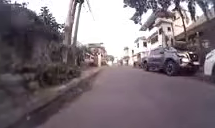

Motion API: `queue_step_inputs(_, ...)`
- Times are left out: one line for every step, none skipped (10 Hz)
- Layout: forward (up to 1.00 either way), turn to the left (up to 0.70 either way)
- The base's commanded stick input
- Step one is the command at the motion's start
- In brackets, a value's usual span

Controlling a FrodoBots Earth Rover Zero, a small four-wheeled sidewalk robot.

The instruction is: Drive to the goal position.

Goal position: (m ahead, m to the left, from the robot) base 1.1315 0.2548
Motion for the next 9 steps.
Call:
queue_step_inputs(1.00,-0.21)
queue_step_inputs(1.00,-0.34)
queue_step_inputs(1.00,-0.37)
queue_step_inputs(1.00,-0.32)
queue_step_inputs(1.00,-0.24)
queue_step_inputs(1.00,-0.15)
queue_step_inputs(1.00,-0.07)
queue_step_inputs(1.00,0.00)
queue_step_inputs(1.00,0.00)
